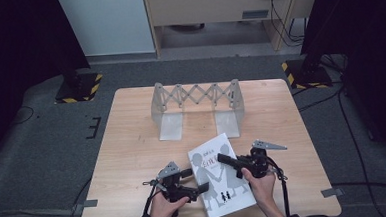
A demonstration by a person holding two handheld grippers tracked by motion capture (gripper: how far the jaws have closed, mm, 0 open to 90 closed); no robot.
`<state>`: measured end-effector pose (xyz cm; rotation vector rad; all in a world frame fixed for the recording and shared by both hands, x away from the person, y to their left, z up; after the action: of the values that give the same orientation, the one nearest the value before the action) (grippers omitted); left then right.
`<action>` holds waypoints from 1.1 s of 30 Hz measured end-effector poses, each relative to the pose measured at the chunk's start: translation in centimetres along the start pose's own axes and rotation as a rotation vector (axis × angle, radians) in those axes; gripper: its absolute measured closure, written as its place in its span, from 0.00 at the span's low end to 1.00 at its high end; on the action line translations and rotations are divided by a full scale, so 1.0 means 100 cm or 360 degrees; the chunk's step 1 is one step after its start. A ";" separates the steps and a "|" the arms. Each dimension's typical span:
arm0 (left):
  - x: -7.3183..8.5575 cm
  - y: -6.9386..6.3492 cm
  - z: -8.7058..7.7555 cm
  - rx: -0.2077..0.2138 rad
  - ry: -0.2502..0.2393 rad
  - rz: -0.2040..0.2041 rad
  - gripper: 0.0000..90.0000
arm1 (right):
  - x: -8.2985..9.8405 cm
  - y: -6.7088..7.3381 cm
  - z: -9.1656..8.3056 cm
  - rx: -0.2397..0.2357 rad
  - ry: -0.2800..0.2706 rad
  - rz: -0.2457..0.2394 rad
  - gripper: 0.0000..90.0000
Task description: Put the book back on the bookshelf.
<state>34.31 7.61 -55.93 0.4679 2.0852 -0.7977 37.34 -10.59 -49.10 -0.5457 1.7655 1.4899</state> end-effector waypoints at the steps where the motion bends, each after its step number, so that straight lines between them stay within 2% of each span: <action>1: 0.000 0.000 0.000 0.0004 -0.0006 0.0002 0.00 | 0.000 0.000 0.000 -0.0006 -0.0003 0.0000 0.93; 3: 0.000 0.000 0.002 0.0019 -0.0007 -0.0001 0.00 | 0.000 0.000 -0.001 -0.0009 -0.0009 -0.0011 0.93; 4: 0.000 0.000 0.002 0.0039 0.0003 -0.0010 0.00 | 0.000 0.000 -0.001 -0.0014 -0.0008 -0.0012 0.93; 5: 0.001 -0.002 0.003 0.0094 0.0024 -0.0025 0.00 | 0.000 0.000 -0.002 -0.0025 -0.0011 -0.0008 0.93; 7: 0.002 -0.004 0.003 0.0118 0.0032 -0.0046 0.00 | 0.000 0.002 0.000 -0.0048 -0.0004 -0.0023 0.93; 10: 0.002 -0.004 0.004 0.0117 0.0037 -0.0045 0.00 | -0.001 0.004 0.000 -0.0037 0.0018 -0.0038 0.93; 12: 0.003 -0.003 0.004 0.0108 0.0054 -0.0054 0.00 | 0.000 0.001 0.000 -0.0040 0.0011 -0.0013 0.93; 18: 0.005 0.000 0.008 0.0073 0.0141 -0.0107 0.00 | 0.003 -0.011 0.002 0.0026 0.0044 0.0019 0.89; 22: 0.007 0.002 0.011 0.0037 0.0215 -0.0154 0.00 | 0.007 -0.020 0.002 0.0147 0.0111 -0.0060 0.80; 26: 0.007 0.001 0.012 0.0019 0.0216 -0.0144 0.00 | 0.011 -0.025 0.002 0.0220 0.0181 -0.0127 0.74; 33: 0.007 0.001 0.012 0.0001 0.0214 -0.0148 0.02 | 0.017 -0.030 -0.004 0.0326 0.0315 -0.0251 0.53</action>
<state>34.64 6.88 -57.13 0.4380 2.2451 -0.8409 38.32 -11.46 -52.27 -0.7281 1.9507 1.1639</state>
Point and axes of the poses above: each handheld gripper's, and its own axes: z roughly forward along the jaws, x roughly out of its underside, y roughly to its left, the point moved 6 cm from there along z, roughly forward along the jaws, and after that the axes turned 15 degrees about -x, right-handed, at the moved point
